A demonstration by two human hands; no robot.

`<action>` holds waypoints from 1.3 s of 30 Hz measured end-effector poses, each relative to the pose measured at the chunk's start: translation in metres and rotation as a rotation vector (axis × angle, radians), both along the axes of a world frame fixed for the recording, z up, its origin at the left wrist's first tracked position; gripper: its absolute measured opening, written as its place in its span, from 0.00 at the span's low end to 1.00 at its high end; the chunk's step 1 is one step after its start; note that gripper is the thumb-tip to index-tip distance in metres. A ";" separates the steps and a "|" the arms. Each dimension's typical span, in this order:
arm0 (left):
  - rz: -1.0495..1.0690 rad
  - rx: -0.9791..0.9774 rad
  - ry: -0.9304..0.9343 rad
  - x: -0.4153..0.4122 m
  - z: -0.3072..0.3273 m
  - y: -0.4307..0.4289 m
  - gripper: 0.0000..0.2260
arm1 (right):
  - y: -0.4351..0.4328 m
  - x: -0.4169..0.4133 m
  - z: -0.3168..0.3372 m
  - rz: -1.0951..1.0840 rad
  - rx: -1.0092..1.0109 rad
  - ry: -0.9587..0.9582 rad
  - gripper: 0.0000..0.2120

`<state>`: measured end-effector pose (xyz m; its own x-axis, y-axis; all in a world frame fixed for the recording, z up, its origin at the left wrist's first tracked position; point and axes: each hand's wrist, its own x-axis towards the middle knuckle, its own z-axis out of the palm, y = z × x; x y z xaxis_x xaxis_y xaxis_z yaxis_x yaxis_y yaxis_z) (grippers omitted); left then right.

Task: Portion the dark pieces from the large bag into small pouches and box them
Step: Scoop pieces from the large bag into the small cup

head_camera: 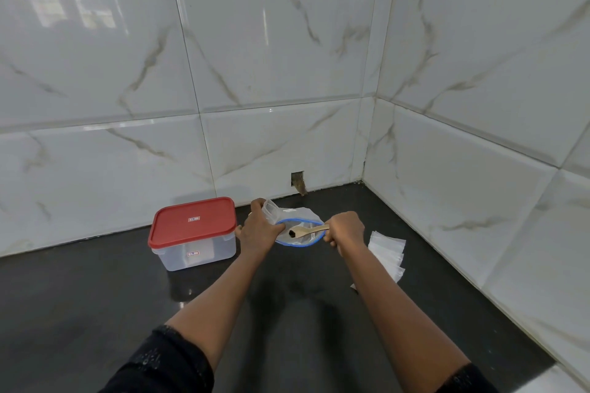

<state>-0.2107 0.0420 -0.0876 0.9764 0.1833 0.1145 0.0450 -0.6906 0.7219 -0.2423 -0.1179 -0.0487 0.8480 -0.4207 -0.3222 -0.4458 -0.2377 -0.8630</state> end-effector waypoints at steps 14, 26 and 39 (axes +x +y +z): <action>-0.079 -0.105 -0.001 0.005 -0.012 -0.010 0.33 | -0.016 -0.005 0.048 0.077 0.043 -0.187 0.14; -0.043 -0.101 0.079 0.006 -0.011 -0.005 0.34 | 0.026 -0.013 0.034 0.390 -0.595 -0.536 0.14; 0.028 -0.131 0.039 0.011 0.001 -0.004 0.28 | 0.011 -0.017 0.051 0.211 -0.618 -0.583 0.14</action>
